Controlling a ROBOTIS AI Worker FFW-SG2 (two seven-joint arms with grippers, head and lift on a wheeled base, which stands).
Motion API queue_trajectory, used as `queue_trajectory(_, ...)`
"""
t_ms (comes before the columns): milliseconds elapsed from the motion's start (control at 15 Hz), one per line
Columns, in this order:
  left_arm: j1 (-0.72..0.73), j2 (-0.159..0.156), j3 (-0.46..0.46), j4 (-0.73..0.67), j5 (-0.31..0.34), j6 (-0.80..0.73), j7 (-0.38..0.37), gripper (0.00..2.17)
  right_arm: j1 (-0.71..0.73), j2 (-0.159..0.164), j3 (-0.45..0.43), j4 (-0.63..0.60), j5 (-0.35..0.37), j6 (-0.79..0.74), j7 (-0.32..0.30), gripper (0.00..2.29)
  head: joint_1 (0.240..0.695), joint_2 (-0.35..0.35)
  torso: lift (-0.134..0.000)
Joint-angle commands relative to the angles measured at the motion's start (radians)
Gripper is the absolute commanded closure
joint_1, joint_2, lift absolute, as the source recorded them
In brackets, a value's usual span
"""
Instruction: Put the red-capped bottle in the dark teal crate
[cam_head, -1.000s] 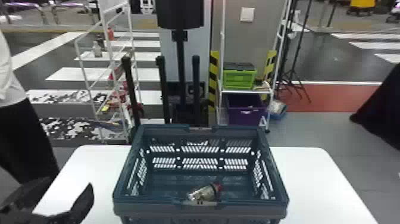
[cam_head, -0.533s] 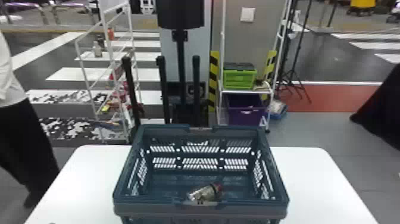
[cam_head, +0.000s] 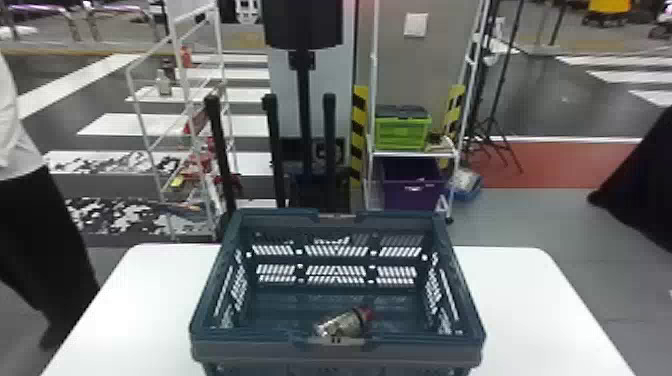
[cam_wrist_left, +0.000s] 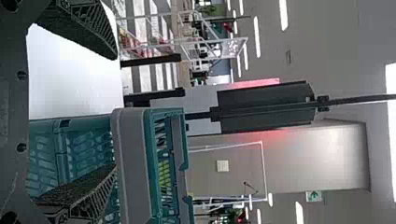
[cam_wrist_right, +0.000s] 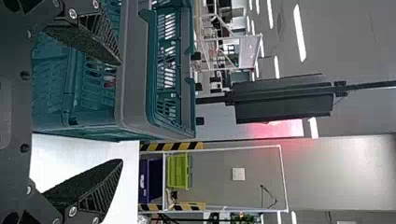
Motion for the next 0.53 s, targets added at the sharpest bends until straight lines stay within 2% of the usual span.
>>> queue_trajectory(0, 0.001, -0.01, 0.0, 0.0, 0.002, 0.002, 0.0, 0.07, -0.003, 0.001, 0.007, 0.003, 0.002, -0.002, 0.0, 0.15, 0.499, 0.0, 0.0)
queue_trajectory(467, -0.008, -0.01, -0.001, 0.011, 0.011, 0.002, 0.021, 0.07, -0.001, 0.002, 0.008, -0.001, 0.0, -0.002, 0.0, 0.15, 0.499, 0.0, 0.0)
